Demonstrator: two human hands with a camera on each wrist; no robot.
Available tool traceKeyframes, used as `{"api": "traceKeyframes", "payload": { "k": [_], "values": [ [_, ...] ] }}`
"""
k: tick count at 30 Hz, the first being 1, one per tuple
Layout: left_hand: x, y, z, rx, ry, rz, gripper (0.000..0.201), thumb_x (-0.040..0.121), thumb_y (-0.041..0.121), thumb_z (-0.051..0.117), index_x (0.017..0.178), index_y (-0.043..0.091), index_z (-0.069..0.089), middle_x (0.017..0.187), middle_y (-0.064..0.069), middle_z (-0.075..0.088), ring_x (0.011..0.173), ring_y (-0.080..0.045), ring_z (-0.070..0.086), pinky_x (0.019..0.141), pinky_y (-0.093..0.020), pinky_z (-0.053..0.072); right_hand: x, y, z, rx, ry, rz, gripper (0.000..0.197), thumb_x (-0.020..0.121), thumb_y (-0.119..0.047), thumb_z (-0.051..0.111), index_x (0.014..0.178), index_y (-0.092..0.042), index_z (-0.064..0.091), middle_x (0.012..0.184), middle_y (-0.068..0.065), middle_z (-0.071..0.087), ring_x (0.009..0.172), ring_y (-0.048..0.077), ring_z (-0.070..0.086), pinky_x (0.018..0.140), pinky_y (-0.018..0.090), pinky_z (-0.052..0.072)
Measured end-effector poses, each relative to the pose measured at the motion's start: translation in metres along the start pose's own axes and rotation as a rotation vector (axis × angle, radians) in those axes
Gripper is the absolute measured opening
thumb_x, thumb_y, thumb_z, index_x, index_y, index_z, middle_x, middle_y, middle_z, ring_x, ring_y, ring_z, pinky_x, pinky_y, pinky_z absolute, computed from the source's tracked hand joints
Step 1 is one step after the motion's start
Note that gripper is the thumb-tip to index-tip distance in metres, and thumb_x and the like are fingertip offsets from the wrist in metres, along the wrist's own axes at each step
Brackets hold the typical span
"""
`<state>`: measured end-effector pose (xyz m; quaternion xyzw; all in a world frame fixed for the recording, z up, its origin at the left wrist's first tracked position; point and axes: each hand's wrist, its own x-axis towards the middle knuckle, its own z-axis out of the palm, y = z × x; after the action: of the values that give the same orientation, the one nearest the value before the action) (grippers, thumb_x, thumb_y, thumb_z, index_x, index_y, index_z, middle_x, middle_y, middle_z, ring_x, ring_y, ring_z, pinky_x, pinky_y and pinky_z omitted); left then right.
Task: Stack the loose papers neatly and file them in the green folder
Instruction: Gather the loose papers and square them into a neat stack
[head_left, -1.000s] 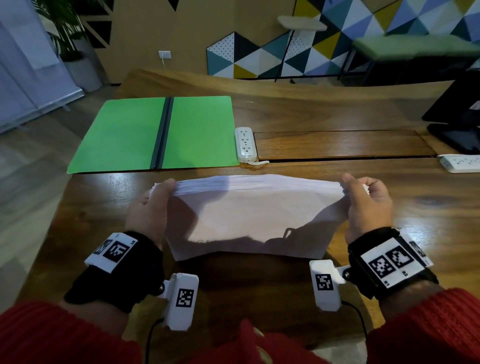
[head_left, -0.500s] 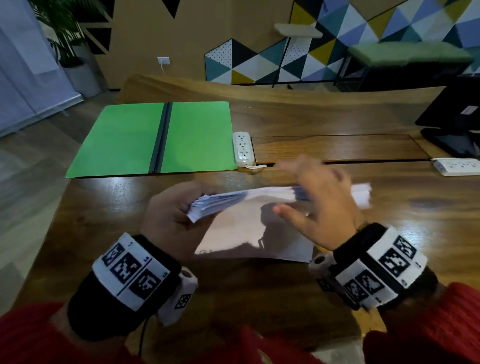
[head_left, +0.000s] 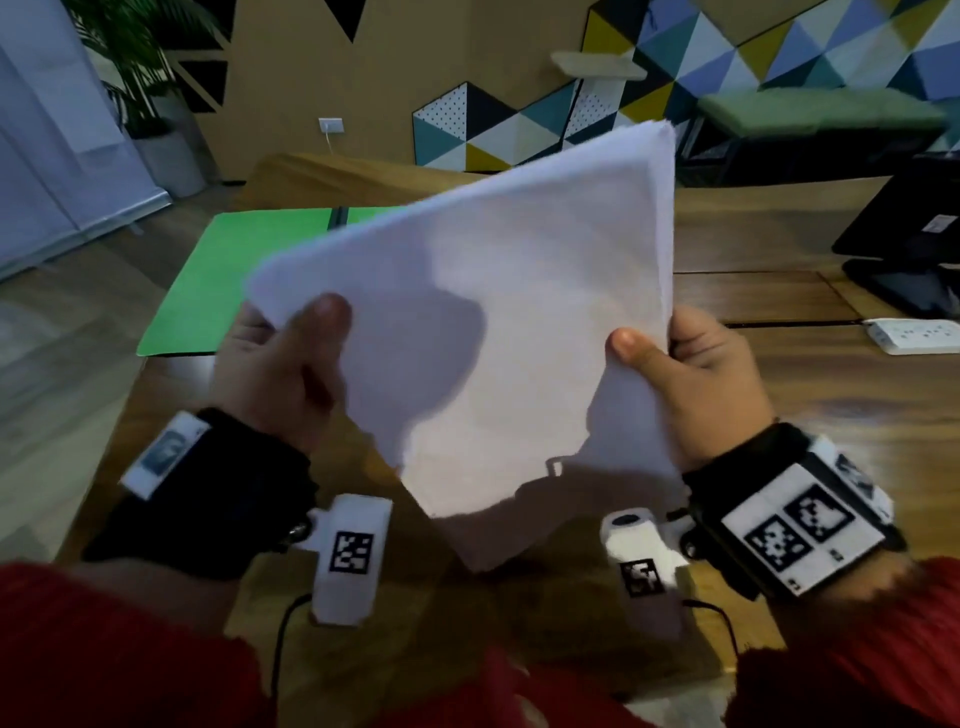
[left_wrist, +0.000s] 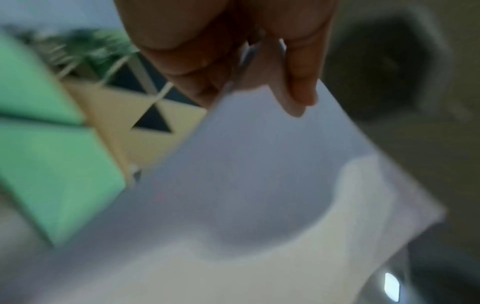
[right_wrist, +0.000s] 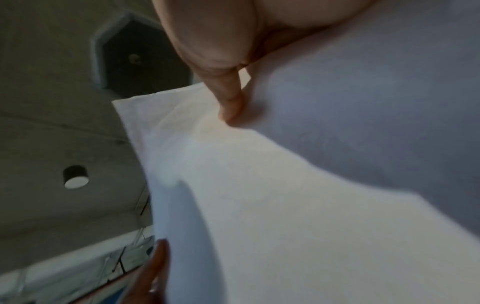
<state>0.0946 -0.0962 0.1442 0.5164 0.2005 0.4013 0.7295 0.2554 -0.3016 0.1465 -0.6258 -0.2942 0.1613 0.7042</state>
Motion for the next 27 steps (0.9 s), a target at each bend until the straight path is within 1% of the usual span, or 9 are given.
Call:
{"api": "traceKeyframes", "payload": {
  "k": [3, 7, 9, 12, 15, 18, 21, 23, 27],
  "values": [
    [-0.011, -0.009, 0.03, 0.186, 0.146, 0.071, 0.022, 0.084, 0.012, 0.059, 0.105, 0.005, 0.06, 0.06, 0.009, 0.071, 0.053, -0.001, 0.064, 0.051, -0.017, 0.051, -0.005, 0.013, 0.017, -0.054, 0.236, -0.067, 0.025, 0.084, -0.007, 0.061, 0.077, -0.03, 0.067, 0.07, -0.022, 0.071, 0.074, -0.004, 0.062, 0.071, 0.016, 0.05],
    [-0.018, -0.005, 0.043, 0.391, 0.106, 0.321, 0.034, 0.081, 0.009, 0.062, 0.112, 0.0, 0.053, 0.089, 0.012, 0.062, 0.072, 0.016, 0.062, 0.064, -0.004, 0.047, -0.01, 0.016, 0.019, -0.008, 0.323, -0.224, 0.018, 0.082, -0.015, 0.057, 0.088, -0.032, 0.06, 0.084, -0.015, 0.066, 0.085, 0.003, 0.061, 0.075, 0.018, 0.048],
    [-0.02, -0.001, 0.045, 0.396, 0.069, 0.362, 0.041, 0.076, 0.012, 0.068, 0.11, -0.005, 0.052, 0.086, 0.012, 0.065, 0.069, 0.014, 0.064, 0.06, -0.004, 0.047, -0.007, 0.013, 0.014, 0.034, 0.284, -0.279, 0.018, 0.082, -0.02, 0.056, 0.096, -0.03, 0.053, 0.09, -0.016, 0.063, 0.089, 0.002, 0.059, 0.078, 0.02, 0.048],
    [-0.015, -0.006, 0.046, 0.452, 0.055, 0.3, 0.02, 0.078, 0.002, 0.068, 0.083, 0.013, 0.051, 0.055, 0.026, 0.065, 0.052, 0.014, 0.059, 0.046, -0.002, 0.04, 0.001, 0.011, 0.007, -0.021, 0.242, -0.307, 0.015, 0.08, -0.03, 0.054, 0.093, -0.03, 0.047, 0.087, -0.017, 0.061, 0.083, 0.003, 0.057, 0.076, 0.024, 0.046],
    [-0.011, -0.011, 0.047, 0.444, 0.089, 0.278, 0.012, 0.083, 0.0, 0.061, 0.092, 0.0, 0.053, 0.054, 0.033, 0.064, 0.054, 0.016, 0.059, 0.047, -0.001, 0.041, 0.006, 0.016, 0.004, -0.06, 0.174, -0.305, 0.021, 0.08, -0.03, 0.054, 0.099, -0.031, 0.044, 0.094, -0.01, 0.059, 0.087, 0.008, 0.058, 0.077, 0.028, 0.049],
    [-0.005, -0.028, 0.042, 0.455, 0.105, 0.167, 0.025, 0.082, 0.002, 0.062, 0.106, 0.002, 0.055, 0.053, 0.021, 0.064, 0.052, 0.016, 0.06, 0.044, -0.001, 0.041, 0.011, 0.036, 0.002, -0.097, 0.115, -0.263, 0.029, 0.08, -0.028, 0.054, 0.106, -0.037, 0.045, 0.101, -0.013, 0.061, 0.098, 0.003, 0.059, 0.084, 0.022, 0.05],
    [-0.001, -0.052, 0.028, 0.475, 0.084, 0.009, 0.039, 0.074, 0.015, 0.074, 0.106, -0.005, 0.062, 0.063, 0.008, 0.057, 0.046, -0.002, 0.056, 0.038, -0.003, 0.037, 0.013, 0.061, -0.002, -0.243, 0.069, -0.186, 0.032, 0.083, -0.025, 0.049, 0.112, -0.037, 0.042, 0.102, -0.021, 0.057, 0.1, -0.014, 0.054, 0.084, 0.007, 0.043],
    [-0.001, -0.055, 0.022, 0.524, 0.049, 0.041, 0.053, 0.059, 0.03, 0.08, 0.097, -0.003, 0.064, 0.062, 0.007, 0.059, 0.051, -0.014, 0.055, 0.039, -0.007, 0.039, 0.014, 0.066, -0.005, -0.279, 0.083, -0.188, 0.032, 0.084, -0.017, 0.048, 0.113, -0.03, 0.042, 0.101, -0.026, 0.059, 0.099, -0.02, 0.051, 0.084, 0.002, 0.04],
    [0.001, -0.029, 0.021, 0.416, 0.119, 0.237, 0.068, 0.049, 0.047, 0.081, 0.098, 0.003, 0.063, 0.069, 0.016, 0.068, 0.058, 0.011, 0.062, 0.049, -0.007, 0.046, 0.012, 0.053, -0.006, -0.14, 0.103, -0.302, 0.03, 0.081, -0.024, 0.056, 0.107, -0.039, 0.05, 0.103, -0.025, 0.063, 0.099, -0.001, 0.059, 0.085, 0.019, 0.047]
  ]
}}
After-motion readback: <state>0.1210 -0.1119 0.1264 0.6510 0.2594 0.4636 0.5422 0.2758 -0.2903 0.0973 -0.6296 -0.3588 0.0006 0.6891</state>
